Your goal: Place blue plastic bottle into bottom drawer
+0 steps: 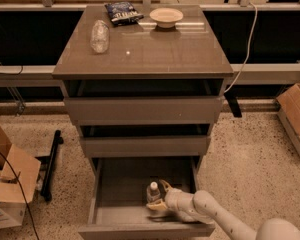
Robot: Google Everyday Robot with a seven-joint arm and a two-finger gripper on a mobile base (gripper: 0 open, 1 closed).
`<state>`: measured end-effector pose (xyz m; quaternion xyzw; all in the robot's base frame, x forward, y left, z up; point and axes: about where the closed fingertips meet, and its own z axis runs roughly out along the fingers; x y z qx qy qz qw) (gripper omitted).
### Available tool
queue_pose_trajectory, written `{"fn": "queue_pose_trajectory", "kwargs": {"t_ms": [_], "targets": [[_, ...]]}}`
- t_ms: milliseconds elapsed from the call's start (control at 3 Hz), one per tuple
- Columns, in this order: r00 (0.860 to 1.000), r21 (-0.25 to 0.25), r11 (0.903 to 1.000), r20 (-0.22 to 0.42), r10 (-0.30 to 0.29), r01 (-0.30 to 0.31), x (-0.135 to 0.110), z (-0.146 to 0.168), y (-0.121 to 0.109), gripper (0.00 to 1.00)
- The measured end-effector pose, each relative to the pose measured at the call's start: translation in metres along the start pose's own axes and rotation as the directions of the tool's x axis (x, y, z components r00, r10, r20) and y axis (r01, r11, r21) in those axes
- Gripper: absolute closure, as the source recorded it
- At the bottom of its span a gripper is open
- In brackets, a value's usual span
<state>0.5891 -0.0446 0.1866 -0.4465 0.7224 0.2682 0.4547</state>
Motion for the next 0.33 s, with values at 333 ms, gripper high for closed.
{"fn": "queue_pose_trajectory", "kwargs": {"t_ms": [333], "targets": [[1.000, 0.000, 1.0000, 0.000, 0.000, 0.000, -0.0001, 0.0002, 0.0001, 0.00]]}}
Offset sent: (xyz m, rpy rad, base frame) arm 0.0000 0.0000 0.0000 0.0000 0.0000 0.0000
